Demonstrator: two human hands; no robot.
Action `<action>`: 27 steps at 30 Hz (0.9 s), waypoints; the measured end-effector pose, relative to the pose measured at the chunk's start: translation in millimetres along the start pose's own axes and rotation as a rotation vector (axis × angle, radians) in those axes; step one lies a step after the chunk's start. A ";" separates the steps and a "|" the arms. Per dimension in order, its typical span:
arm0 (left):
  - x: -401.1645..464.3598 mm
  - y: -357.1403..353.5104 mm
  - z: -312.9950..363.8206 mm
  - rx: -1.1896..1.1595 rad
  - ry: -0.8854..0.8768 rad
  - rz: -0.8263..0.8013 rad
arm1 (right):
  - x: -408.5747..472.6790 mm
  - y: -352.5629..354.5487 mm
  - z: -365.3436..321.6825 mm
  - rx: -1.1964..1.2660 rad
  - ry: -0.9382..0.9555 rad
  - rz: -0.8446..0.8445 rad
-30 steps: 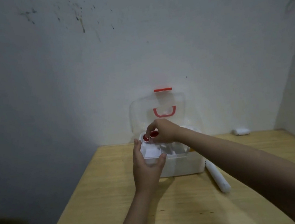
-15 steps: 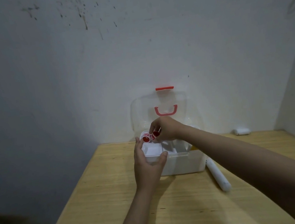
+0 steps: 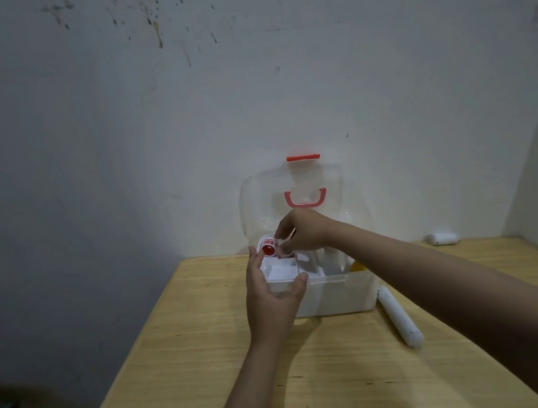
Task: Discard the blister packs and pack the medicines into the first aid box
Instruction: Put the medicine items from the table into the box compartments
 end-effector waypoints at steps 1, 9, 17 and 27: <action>-0.1 0.1 0.2 0.000 -0.004 0.001 | 0.8 1.4 -1.3 0.003 0.004 0.033; 0.2 0.0 0.7 0.010 -0.004 0.000 | 12.0 -9.6 2.4 0.020 -0.116 0.105; 0.3 -1.2 0.5 0.011 -0.004 0.005 | 12.3 -8.5 2.2 0.048 -0.096 0.128; -1.7 1.5 1.7 0.004 -0.008 -0.002 | -2.6 16.0 -0.4 0.041 -0.041 0.195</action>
Point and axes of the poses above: each hand's wrist, its own x-axis towards the middle knuckle, its own y-axis out of the back of the hand, z = x × y, the point moved 5 cm from there along x, towards the middle knuckle, and after that the axes turned 5 degrees about x, right-handed, at the moved point
